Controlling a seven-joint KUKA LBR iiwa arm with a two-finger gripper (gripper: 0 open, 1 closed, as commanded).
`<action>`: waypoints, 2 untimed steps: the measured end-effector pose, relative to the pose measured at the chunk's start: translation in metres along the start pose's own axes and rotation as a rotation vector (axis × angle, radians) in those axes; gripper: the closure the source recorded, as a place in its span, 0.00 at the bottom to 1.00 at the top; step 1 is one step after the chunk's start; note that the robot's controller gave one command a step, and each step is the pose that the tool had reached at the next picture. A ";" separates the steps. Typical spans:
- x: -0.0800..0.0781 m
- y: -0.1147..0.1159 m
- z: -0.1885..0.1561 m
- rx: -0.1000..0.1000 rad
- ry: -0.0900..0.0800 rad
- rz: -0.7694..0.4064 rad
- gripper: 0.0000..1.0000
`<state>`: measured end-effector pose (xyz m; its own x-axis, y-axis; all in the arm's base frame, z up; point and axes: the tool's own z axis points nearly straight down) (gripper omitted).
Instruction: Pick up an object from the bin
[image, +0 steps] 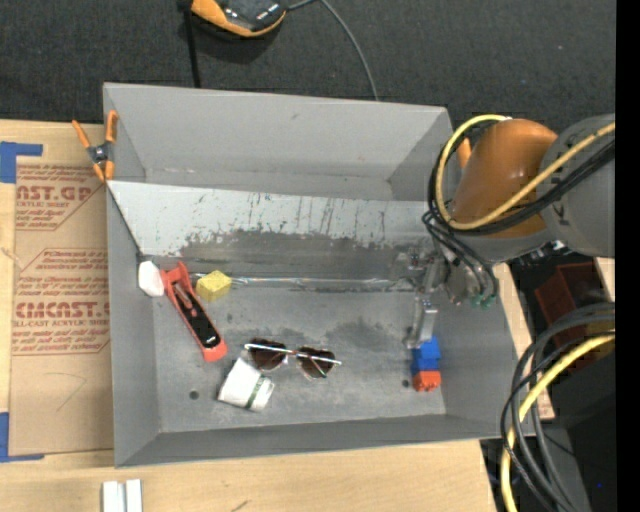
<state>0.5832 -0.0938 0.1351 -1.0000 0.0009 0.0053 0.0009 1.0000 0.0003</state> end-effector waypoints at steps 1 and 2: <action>-0.002 0.000 -0.005 0.001 -0.007 -0.001 0.00; -0.010 0.019 0.010 0.000 -0.004 0.007 0.00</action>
Offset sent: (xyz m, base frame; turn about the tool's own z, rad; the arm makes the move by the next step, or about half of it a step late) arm 0.0097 0.0183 -0.0105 0.0076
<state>0.5935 -0.0750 0.1245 -1.0000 0.0078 0.0018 0.0078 1.0000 0.0007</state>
